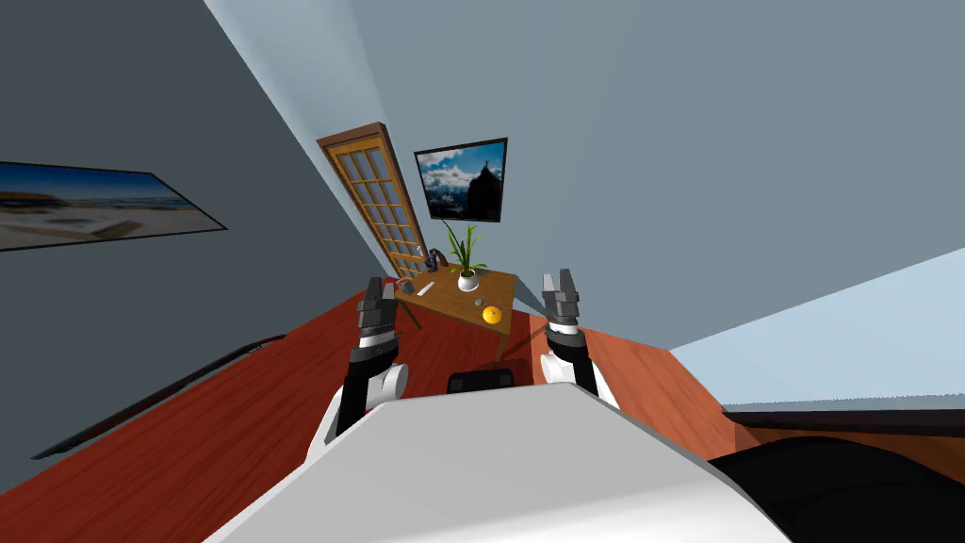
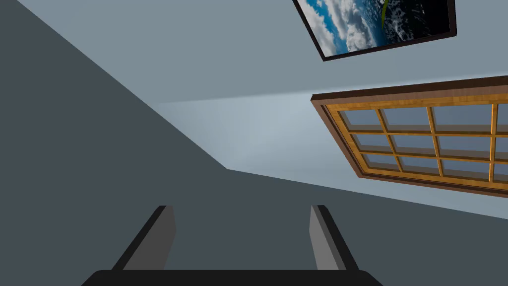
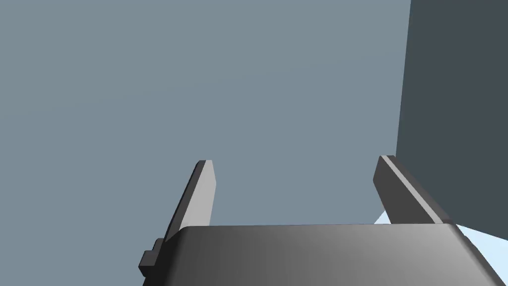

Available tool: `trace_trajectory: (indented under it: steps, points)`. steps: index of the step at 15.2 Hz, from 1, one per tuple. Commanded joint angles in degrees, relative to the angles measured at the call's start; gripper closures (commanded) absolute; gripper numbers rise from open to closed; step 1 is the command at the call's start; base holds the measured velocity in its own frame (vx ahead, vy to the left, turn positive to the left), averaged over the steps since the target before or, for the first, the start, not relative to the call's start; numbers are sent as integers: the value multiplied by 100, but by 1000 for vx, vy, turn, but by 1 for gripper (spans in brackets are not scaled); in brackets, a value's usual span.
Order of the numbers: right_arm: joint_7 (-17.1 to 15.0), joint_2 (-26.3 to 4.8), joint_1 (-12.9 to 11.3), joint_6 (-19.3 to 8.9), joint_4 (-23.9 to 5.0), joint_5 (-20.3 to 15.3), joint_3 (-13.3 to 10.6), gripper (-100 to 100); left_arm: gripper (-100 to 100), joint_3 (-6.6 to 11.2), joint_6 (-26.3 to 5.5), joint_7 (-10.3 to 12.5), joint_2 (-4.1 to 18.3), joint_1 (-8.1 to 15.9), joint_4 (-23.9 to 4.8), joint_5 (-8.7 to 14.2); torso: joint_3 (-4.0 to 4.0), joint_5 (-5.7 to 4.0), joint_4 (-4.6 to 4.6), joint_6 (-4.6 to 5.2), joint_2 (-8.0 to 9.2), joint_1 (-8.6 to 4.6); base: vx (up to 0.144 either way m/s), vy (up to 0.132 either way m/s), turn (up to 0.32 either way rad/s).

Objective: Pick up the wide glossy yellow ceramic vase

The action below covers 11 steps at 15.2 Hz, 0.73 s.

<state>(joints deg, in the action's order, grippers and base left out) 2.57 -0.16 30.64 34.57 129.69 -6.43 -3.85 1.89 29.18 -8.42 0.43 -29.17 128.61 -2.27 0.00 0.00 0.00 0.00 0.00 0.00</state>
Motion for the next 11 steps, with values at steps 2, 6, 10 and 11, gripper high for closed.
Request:
trace_trajectory:
  steps: [2,6,10,11]
  points:
    - [7,-351,-34,-26,-116,-31,-41,-100,0,0,0,0,0,0,0,0,0,0,0,-1,0,0,-1,9,41]
    - [17,-672,-83,-65,-289,-78,-102,-100,0,0,0,0,0,0,0,0,0,1,0,-2,0,5,-2,18,63]
    - [40,-1180,-194,-151,-673,-181,-238,-100,0,0,0,0,0,0,0,0,0,2,0,-1,0,10,0,30,96]
    - [49,-1326,-239,-186,-816,-224,-294,-100,0,-1,0,0,0,0,0,0,-1,2,-1,-2,-2,11,3,42,140]
